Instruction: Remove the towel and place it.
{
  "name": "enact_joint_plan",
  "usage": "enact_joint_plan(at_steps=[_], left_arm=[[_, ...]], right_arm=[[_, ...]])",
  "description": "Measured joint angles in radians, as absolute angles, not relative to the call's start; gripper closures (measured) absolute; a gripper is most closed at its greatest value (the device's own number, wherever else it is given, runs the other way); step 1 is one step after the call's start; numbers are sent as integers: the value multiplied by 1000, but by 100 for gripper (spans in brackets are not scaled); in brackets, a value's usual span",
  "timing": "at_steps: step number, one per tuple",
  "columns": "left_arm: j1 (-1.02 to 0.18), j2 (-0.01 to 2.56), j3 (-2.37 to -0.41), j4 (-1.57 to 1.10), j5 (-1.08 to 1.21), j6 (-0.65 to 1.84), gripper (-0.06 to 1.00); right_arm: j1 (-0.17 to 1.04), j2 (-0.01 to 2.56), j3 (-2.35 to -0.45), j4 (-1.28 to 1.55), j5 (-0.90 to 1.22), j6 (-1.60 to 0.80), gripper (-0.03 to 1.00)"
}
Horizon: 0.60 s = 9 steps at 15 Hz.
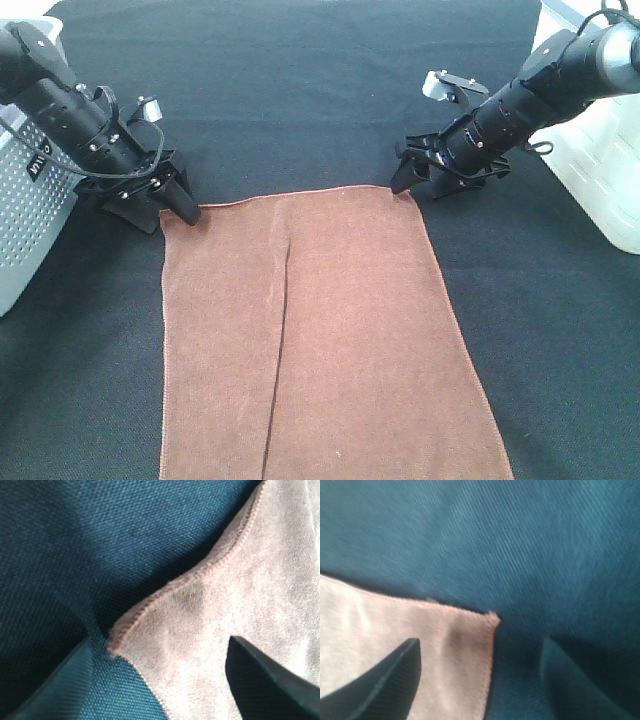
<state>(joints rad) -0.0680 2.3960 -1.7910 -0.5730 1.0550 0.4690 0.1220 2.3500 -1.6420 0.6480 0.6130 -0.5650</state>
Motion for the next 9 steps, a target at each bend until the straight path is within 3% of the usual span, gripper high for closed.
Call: enact_joint_plan(at_steps=[9], left_arm=[[-136, 2396, -1791, -570, 1004, 465, 24]], right_arm=[[166, 2364, -1651, 677, 594, -565, 36]])
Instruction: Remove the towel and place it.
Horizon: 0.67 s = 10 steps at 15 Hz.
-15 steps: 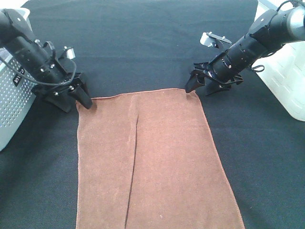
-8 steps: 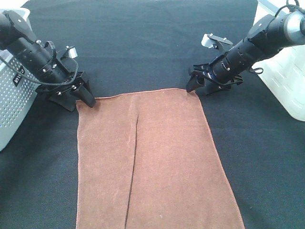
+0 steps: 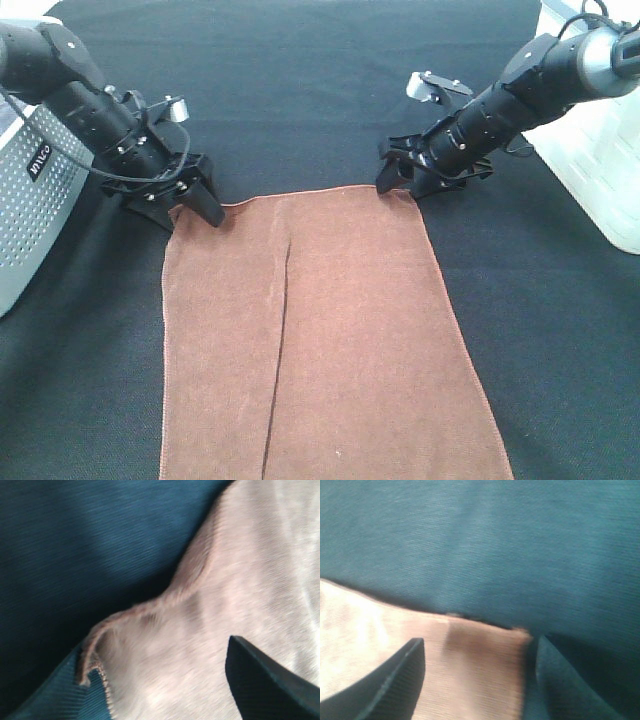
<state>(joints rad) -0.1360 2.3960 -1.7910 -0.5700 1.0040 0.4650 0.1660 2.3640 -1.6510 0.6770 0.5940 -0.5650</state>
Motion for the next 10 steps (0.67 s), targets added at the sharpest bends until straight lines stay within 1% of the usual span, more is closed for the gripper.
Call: enact_joint_plan(at_steps=[3, 5, 7, 10], left_arm=[[-138, 2396, -1791, -549, 1003, 455, 24], [-143, 2394, -1796, -476, 1007, 410, 26], [-143, 2389, -1797, -385, 1012, 367, 31], [-143, 2389, -1798, -360, 1004, 350, 35]], right_arm=[[174, 2367, -1651, 676, 592, -565, 41], [174, 2370, -1651, 675, 584, -561, 50], [174, 2374, -1651, 675, 574, -547, 60], [174, 2374, -1651, 674, 572, -543, 62]])
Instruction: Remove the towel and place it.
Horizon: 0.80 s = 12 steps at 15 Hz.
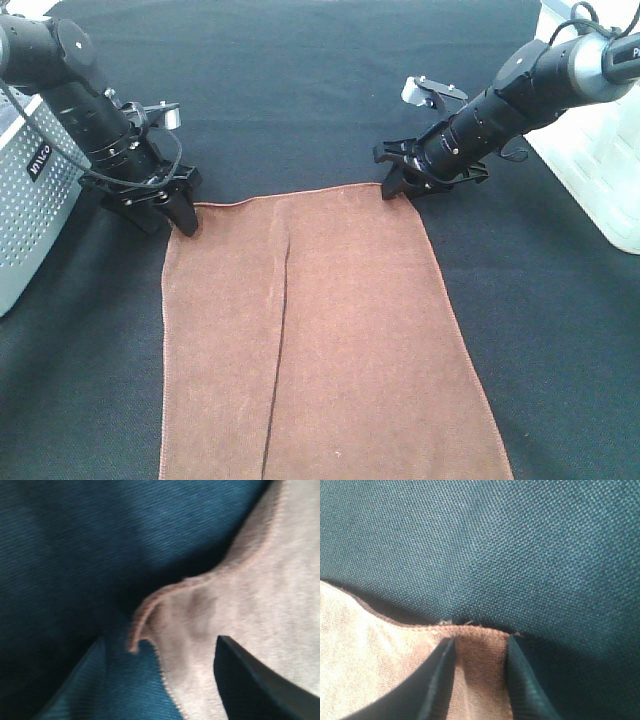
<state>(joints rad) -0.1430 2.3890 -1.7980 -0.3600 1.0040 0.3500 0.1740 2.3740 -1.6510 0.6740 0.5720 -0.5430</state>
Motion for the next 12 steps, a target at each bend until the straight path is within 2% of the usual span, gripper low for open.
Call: enact_joint_plan(at_steps=[6, 12], left_arm=[[-139, 2399, -1797, -589, 918, 447, 35], [-141, 2398, -1797, -514, 947, 441, 37]], right_arm=[[174, 2374, -1651, 673, 571, -540, 63], [174, 2374, -1651, 673, 571, -540, 63]])
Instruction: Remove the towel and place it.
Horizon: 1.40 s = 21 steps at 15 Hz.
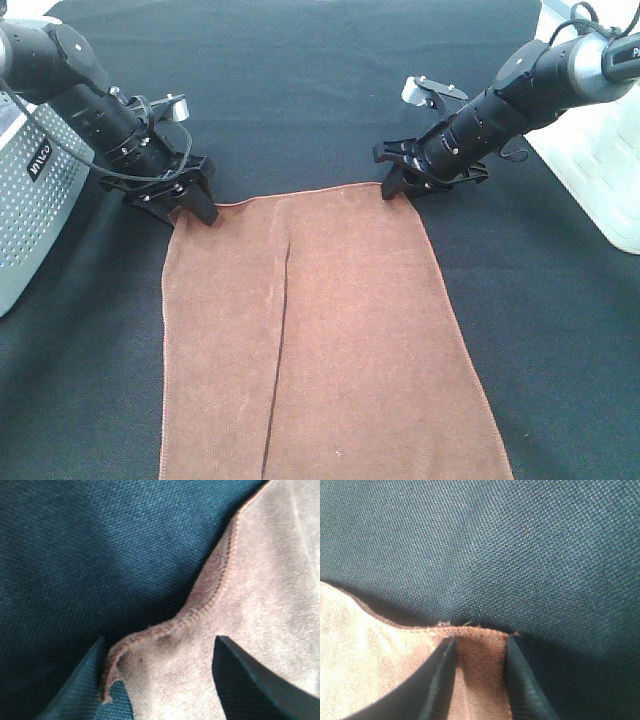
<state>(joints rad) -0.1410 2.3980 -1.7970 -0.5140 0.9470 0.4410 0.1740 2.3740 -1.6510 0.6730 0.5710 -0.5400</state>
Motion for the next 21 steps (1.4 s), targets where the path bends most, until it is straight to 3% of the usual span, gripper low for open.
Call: enact_joint_plan(at_steps=[3, 5, 6, 9, 16, 21], left_arm=[[-141, 2399, -1797, -508, 942, 449, 50], [-141, 2399, -1797, -515, 934, 449, 64], [-141, 2399, -1797, -515, 934, 449, 64], [-141, 2399, -1797, -516, 898, 449, 92], [-141, 2400, -1796, -516, 757, 449, 93], [-143, 2474, -2010, -520, 657, 449, 93]], right_arm=[[174, 2374, -1651, 673, 571, -540, 63], [174, 2375, -1651, 673, 570, -540, 70], [174, 2375, -1651, 673, 570, -540, 70], [176, 2379, -1651, 673, 564, -535, 93], [177, 2386, -1650, 670, 404, -517, 97], [177, 2390, -1743, 659, 259, -542, 97]])
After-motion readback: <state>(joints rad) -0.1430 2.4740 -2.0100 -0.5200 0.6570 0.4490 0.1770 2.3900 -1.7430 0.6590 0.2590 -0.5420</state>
